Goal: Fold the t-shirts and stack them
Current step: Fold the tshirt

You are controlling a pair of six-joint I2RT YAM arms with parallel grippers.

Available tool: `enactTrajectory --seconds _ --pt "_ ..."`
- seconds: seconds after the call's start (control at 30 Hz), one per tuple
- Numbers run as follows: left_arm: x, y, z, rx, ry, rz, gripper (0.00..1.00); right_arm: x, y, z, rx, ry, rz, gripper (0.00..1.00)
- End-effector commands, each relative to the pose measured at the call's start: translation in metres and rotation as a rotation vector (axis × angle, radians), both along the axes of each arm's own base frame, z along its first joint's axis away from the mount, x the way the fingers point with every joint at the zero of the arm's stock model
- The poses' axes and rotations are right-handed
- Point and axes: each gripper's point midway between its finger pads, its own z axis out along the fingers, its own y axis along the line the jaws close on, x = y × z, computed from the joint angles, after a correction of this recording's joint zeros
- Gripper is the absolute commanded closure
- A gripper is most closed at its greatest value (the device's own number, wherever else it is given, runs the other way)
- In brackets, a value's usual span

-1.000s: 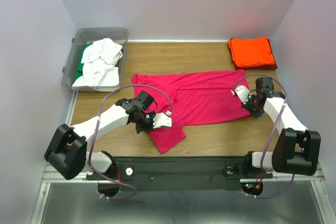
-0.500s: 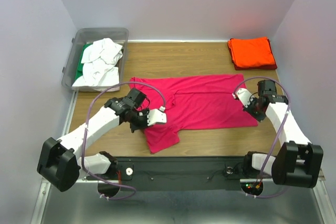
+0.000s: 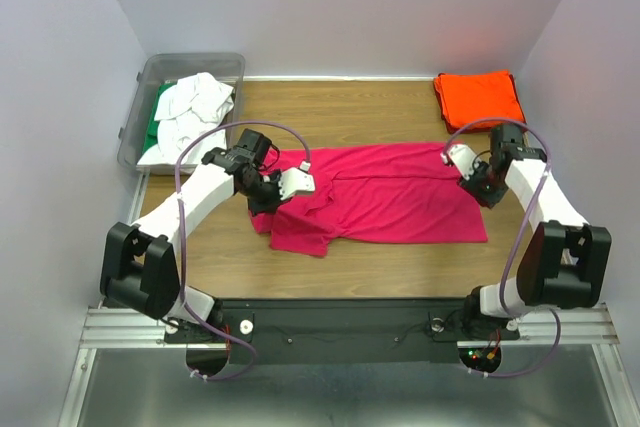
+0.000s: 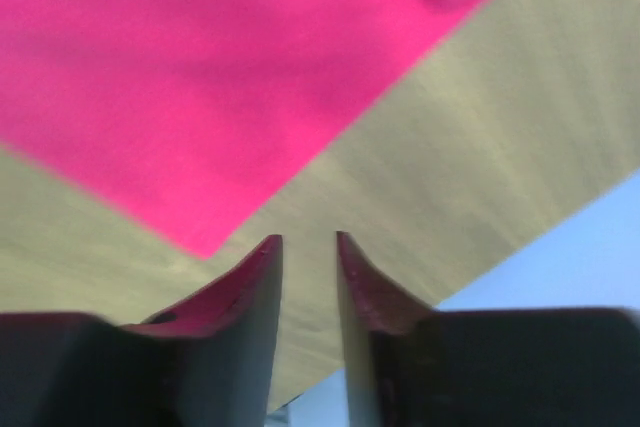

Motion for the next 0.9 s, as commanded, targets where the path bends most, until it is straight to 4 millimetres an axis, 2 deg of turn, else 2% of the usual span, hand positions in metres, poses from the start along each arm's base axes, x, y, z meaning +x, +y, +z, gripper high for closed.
enactTrajectory --seconds 0.0,0.03,0.1,0.13,0.23,0.33,0.47,0.7,0.87 --pt "-0.011 -0.004 0.002 -0.029 0.027 -0.046 1.0 -0.047 0.019 -0.002 0.082 0.068 0.07 0.57" --pt "-0.013 -0.004 0.002 -0.033 0.031 -0.046 1.0 -0.054 0.023 -0.005 0.09 0.069 0.082 0.5" --pt "-0.017 -0.004 -0.002 -0.036 0.04 -0.042 1.0 -0.062 0.02 -0.005 0.061 0.042 0.11 0.48" --pt "-0.016 -0.003 -0.002 -0.035 0.033 -0.041 1.0 -0.07 0.018 -0.015 0.046 0.063 0.114 0.5" --pt "-0.019 -0.002 -0.006 -0.03 0.044 -0.039 1.0 -0.075 0.015 -0.026 0.023 0.091 0.143 0.62" --pt "-0.019 -0.002 -0.006 -0.032 0.042 -0.041 1.0 -0.069 0.017 -0.031 0.041 0.087 0.147 0.65" --pt "-0.022 0.001 -0.01 -0.019 0.049 -0.043 1.0 -0.064 0.018 -0.038 0.048 0.096 0.143 0.62" --pt "-0.023 0.003 -0.016 -0.008 0.053 -0.046 1.0 -0.075 0.016 -0.06 0.041 0.151 0.144 0.58" --pt "-0.024 0.005 -0.02 0.001 0.056 -0.043 1.0 -0.075 0.013 -0.077 0.023 0.16 0.144 0.55"
